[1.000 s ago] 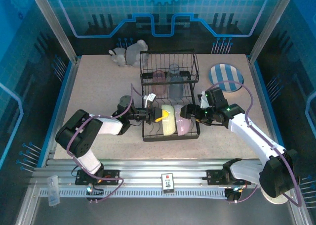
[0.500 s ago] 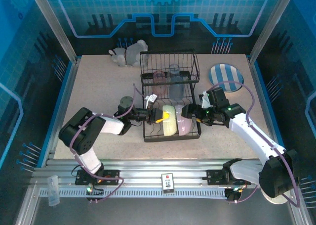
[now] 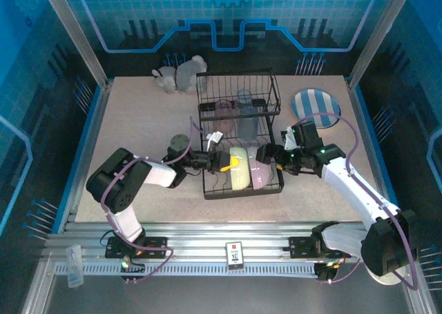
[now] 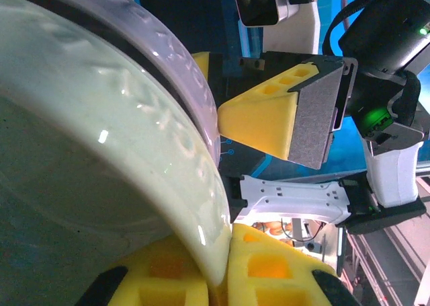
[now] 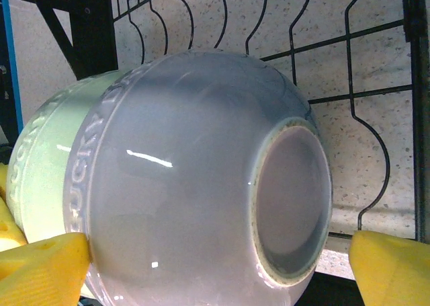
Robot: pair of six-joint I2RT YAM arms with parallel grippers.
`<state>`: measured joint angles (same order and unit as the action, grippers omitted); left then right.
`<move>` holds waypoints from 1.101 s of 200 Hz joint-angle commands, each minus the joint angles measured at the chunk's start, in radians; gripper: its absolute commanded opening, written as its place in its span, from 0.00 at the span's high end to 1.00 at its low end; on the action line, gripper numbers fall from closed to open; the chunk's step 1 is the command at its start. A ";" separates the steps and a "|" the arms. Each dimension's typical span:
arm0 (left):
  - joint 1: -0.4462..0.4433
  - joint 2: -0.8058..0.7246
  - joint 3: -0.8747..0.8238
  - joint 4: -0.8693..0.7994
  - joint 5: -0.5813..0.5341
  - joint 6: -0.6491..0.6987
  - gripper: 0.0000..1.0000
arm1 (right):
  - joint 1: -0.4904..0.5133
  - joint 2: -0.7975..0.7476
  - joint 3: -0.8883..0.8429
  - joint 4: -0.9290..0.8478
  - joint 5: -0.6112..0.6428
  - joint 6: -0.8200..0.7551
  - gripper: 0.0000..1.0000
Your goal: Unload the mixed dishes from the dish rack
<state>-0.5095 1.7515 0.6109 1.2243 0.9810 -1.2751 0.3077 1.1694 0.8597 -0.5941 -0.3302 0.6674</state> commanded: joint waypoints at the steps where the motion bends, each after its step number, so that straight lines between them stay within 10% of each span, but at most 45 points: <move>1: -0.026 -0.068 0.060 0.176 -0.023 -0.010 1.00 | -0.037 0.007 -0.017 -0.108 0.084 -0.025 0.02; 108: -0.051 -0.128 0.064 0.174 -0.081 0.015 1.00 | -0.076 -0.008 -0.018 -0.115 0.051 -0.043 0.02; 192: -0.119 -0.137 0.155 -0.133 0.057 0.263 1.00 | -0.077 -0.004 -0.013 -0.119 0.049 -0.046 0.02; 220: -0.106 -0.080 0.130 0.117 0.000 0.111 1.00 | -0.078 -0.010 -0.014 -0.123 0.056 -0.045 0.02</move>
<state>-0.5987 1.7027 0.6838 0.9794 0.9234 -1.1049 0.2409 1.1507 0.8593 -0.6247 -0.3321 0.6453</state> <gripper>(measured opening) 0.094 0.983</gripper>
